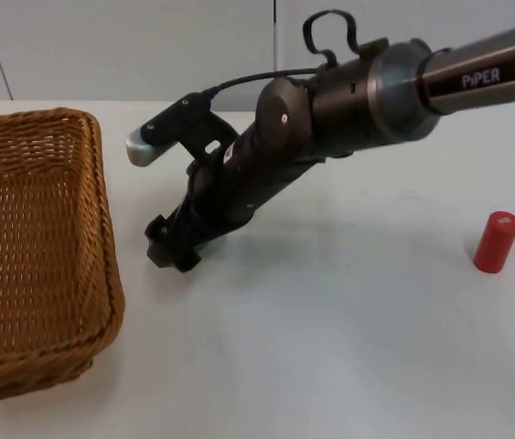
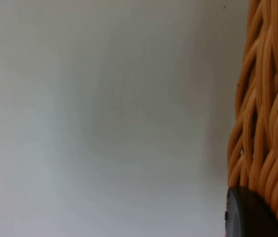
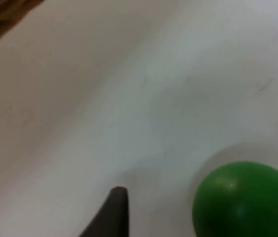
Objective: Pick up the basket with the left hand and place the object to the left of the red cylinder into the basket with the right hand.
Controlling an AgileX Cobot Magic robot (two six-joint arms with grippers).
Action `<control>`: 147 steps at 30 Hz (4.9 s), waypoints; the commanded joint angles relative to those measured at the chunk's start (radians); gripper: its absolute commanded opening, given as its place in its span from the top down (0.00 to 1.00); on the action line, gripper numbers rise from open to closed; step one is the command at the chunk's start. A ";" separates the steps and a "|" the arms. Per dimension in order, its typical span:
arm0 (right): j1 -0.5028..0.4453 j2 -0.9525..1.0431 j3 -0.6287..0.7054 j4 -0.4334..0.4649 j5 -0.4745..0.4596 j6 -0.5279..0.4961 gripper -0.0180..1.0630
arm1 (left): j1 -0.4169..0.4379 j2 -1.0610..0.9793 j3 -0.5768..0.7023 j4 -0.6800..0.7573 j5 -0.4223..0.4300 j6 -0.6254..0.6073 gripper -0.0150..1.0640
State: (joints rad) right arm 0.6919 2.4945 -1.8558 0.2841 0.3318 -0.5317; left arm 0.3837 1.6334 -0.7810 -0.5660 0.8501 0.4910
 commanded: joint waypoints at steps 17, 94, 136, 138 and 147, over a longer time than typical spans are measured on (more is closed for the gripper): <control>-0.001 -0.124 -0.009 0.005 0.115 0.075 0.99 | 0.002 -0.012 0.001 -0.029 0.000 0.009 0.99; -0.125 -0.802 0.170 -0.024 0.594 0.180 0.17 | -0.006 -0.012 0.001 -0.128 0.028 0.089 0.99; -0.140 -1.131 0.458 -0.211 0.577 0.372 0.17 | -0.582 0.402 -0.231 -0.296 -0.284 0.026 0.51; -0.140 -1.131 0.458 -0.224 0.576 0.380 0.17 | -0.582 0.398 -0.231 -0.296 -0.284 0.028 0.38; -0.140 -1.217 0.458 -0.236 0.536 0.390 0.17 | -0.580 0.179 -0.231 -0.133 -0.282 0.025 0.01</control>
State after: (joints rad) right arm 0.5593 1.3206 -1.3995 0.0530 0.8861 -0.1447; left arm -0.1942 1.9013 -1.0081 -0.7485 0.5613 0.5233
